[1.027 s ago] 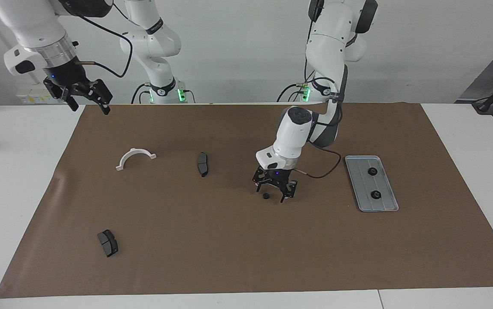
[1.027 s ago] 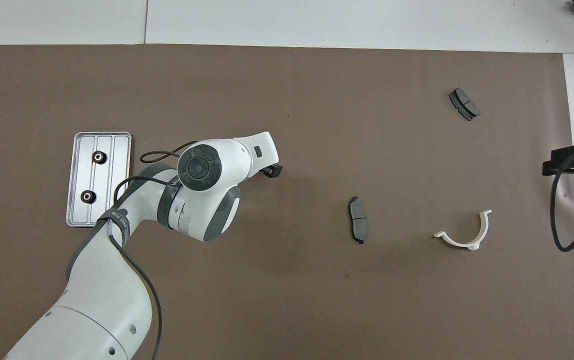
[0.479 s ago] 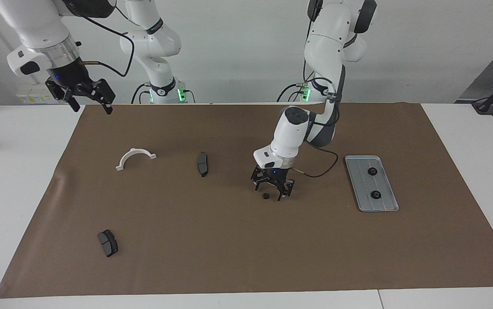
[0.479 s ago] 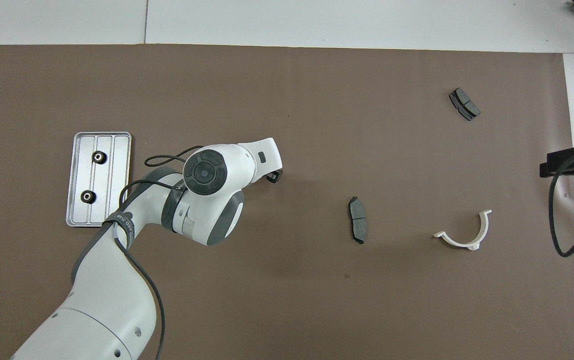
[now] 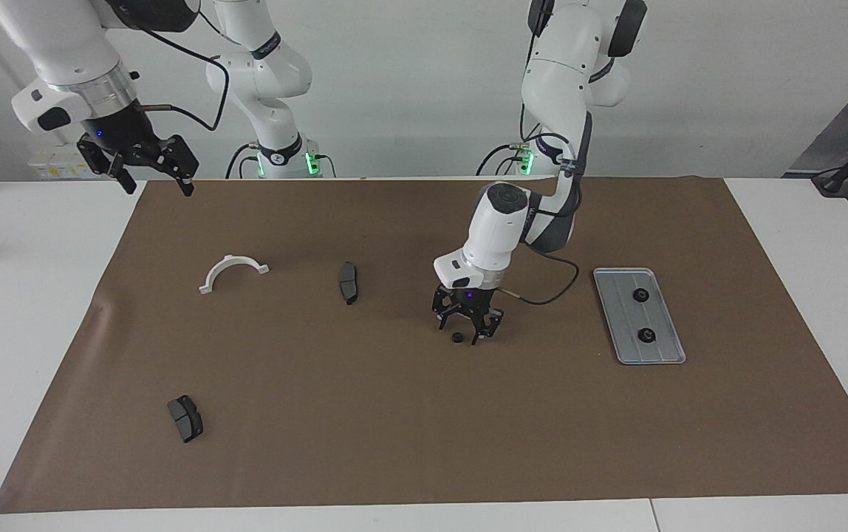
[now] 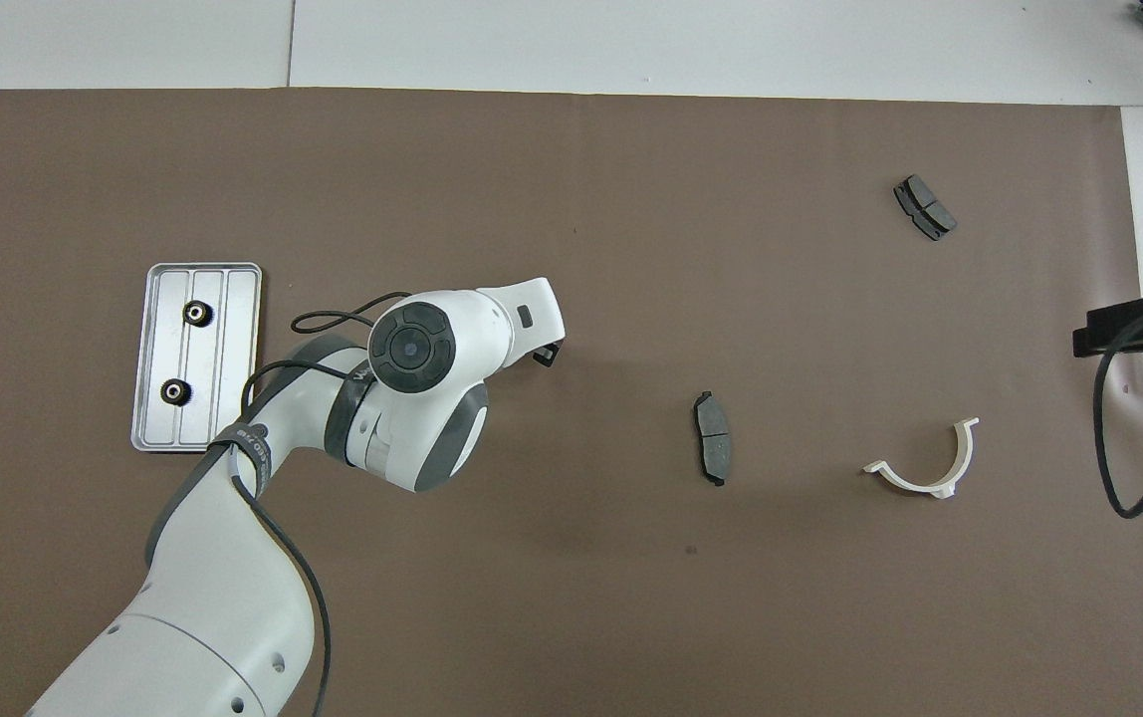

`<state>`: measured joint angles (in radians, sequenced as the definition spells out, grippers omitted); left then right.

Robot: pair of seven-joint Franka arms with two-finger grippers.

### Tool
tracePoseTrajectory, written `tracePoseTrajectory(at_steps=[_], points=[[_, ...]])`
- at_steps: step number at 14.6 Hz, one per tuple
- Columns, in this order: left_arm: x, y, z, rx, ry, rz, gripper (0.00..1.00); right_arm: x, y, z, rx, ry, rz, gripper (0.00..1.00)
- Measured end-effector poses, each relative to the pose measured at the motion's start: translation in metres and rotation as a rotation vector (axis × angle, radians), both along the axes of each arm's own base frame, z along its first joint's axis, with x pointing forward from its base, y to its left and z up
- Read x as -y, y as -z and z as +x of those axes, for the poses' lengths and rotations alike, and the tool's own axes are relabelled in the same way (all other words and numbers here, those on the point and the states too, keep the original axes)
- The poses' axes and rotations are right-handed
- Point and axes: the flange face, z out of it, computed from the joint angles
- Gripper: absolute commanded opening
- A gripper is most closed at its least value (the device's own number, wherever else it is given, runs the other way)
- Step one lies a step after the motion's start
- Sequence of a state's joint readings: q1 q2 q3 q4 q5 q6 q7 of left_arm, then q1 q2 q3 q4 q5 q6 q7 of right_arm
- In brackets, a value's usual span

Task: Pick bearing gear from pile to tray
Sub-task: 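Carry the bearing to the tray with the left gripper and release it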

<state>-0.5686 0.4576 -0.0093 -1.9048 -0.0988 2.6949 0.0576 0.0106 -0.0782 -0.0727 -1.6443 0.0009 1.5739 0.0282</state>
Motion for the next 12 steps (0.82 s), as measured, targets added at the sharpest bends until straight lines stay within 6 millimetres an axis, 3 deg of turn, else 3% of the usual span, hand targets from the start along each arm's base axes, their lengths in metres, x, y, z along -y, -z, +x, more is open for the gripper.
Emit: tracePoseTrajectory(at_steps=[2, 4, 9, 12], points=[[0.000, 0.002, -0.002, 0.009, 0.002, -0.004, 0.18, 0.000, 0.000, 0.000, -0.002, -0.006, 0.000, 1.00], [0.001, 0.002, -0.003, 0.015, 0.004, -0.006, 0.04, 0.000, 0.003, -0.003, -0.029, -0.011, 0.002, 1.00], [-0.001, -0.005, 0.004, 0.038, -0.003, -0.016, 0.00, 0.000, 0.007, -0.003, -0.050, -0.012, 0.004, 1.00], [-0.023, -0.023, 0.022, 0.063, -0.046, -0.020, 0.00, -0.002, 0.007, -0.003, -0.050, -0.010, 0.006, 1.00]])
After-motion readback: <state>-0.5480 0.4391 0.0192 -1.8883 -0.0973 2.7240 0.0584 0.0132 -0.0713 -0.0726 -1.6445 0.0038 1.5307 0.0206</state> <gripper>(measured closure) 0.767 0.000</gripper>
